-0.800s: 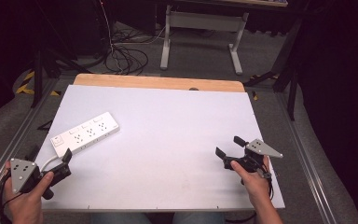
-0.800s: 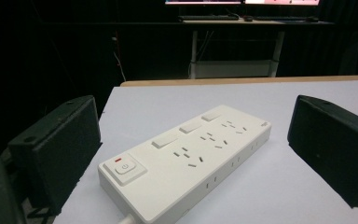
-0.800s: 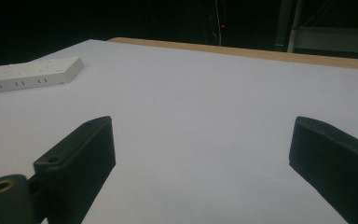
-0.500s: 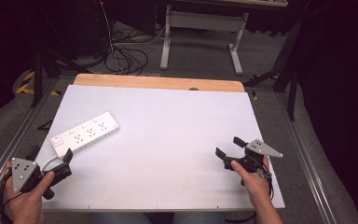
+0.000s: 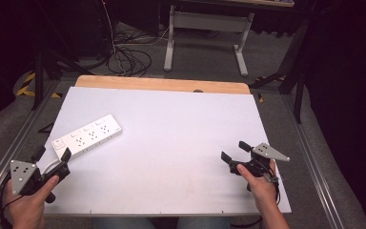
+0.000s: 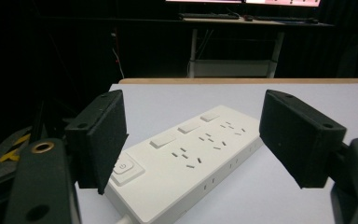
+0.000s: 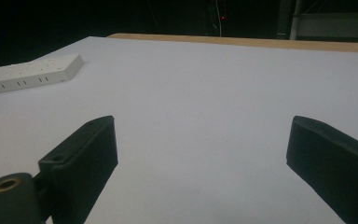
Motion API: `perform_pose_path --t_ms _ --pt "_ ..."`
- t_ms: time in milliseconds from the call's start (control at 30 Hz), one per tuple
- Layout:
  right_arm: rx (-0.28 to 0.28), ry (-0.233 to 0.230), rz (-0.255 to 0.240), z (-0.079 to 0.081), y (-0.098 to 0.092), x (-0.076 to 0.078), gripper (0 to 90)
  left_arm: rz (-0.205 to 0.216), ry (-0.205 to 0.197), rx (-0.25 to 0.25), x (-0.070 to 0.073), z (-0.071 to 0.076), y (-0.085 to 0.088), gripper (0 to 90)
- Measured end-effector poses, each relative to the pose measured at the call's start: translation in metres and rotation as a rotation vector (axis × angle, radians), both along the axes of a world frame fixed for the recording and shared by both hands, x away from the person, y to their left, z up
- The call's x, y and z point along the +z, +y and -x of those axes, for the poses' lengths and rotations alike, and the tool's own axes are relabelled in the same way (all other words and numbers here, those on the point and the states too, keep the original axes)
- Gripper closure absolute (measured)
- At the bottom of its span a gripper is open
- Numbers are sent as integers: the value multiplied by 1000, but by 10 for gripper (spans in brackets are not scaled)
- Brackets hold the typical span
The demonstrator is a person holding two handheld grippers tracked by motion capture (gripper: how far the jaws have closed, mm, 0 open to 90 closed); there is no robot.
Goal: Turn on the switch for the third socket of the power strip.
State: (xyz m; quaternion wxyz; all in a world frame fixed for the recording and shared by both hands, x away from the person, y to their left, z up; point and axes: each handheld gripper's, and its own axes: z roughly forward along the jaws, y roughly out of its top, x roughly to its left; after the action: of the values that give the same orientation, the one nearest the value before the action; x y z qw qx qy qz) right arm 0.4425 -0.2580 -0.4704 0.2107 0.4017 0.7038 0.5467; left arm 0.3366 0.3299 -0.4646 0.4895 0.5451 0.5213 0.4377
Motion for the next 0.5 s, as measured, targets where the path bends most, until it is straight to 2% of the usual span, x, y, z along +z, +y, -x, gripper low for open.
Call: perform_pose_path --t_ms 333,500 --pt "4 11 8 0 1 -1 100 7 9 -5 0 0 2 364" --pt "5 20 12 -1 0 -2 100 -2 15 -13 0 1 4 495"
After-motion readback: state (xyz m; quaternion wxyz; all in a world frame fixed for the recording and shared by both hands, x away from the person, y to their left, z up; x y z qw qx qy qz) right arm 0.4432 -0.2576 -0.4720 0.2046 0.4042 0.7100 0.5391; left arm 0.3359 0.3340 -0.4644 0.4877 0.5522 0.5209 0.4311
